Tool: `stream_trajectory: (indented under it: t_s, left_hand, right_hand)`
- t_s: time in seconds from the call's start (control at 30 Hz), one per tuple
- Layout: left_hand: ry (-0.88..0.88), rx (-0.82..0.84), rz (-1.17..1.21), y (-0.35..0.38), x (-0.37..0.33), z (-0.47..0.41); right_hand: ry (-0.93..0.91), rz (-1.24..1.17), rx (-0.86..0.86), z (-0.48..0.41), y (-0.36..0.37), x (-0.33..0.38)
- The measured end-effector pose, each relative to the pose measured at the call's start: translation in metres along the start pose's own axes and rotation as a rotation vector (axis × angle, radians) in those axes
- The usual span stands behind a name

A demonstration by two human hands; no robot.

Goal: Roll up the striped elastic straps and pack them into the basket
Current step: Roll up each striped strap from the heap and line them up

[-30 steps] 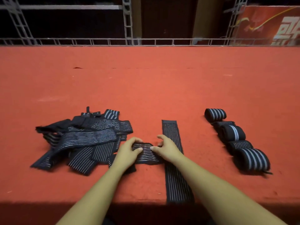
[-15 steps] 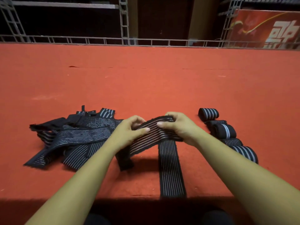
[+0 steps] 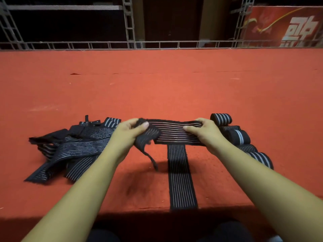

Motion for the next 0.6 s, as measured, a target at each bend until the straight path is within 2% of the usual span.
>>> stream_trajectory:
  t_s: [0.13, 0.2, 0.3, 0.4, 0.47, 0.53, 0.6]
  left_hand:
    - [-0.04, -0.096, 0.218, 0.011, -0.005, -0.012]
    - [-0.07, -0.108, 0.337, 0.017, 0.002, -0.013]
    - [-0.082, -0.102, 0.476, 0.022, 0.013, -0.011]
    - [-0.073, -0.089, 0.54, 0.02, 0.021, -0.008]
    - [-0.07, -0.092, 0.532, 0.016, 0.023, -0.004]
    - [-0.065, -0.125, 0.431, 0.009, 0.024, -0.002]
    - [-0.081, -0.218, 0.245, -0.001, 0.029, 0.0]
  right_hand:
    - [0.208, -0.35, 0.27, 0.012, 0.038, -0.004]
    - [0.211, -0.294, 0.417, 0.022, 0.056, 0.0]
    - [0.059, -0.15, 0.587, 0.037, 0.078, 0.005]
    - [-0.048, -0.093, 0.513, 0.036, 0.076, 0.006]
    - [-0.04, -0.176, 0.451, 0.032, 0.068, 0.007]
    - [-0.032, -0.263, 0.409, 0.029, 0.06, 0.011]
    - [-0.057, -0.249, 0.355, 0.026, 0.05, 0.015]
Point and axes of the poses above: each hand's wrist, its own z-axis away from the middle knuckle, its own y-axis out of the palm, x = y × z, the point moved 8 cm from there along -z, towards the middle knuckle, and after that the axes turned 12 degrees about z, right-handed, at the moved point
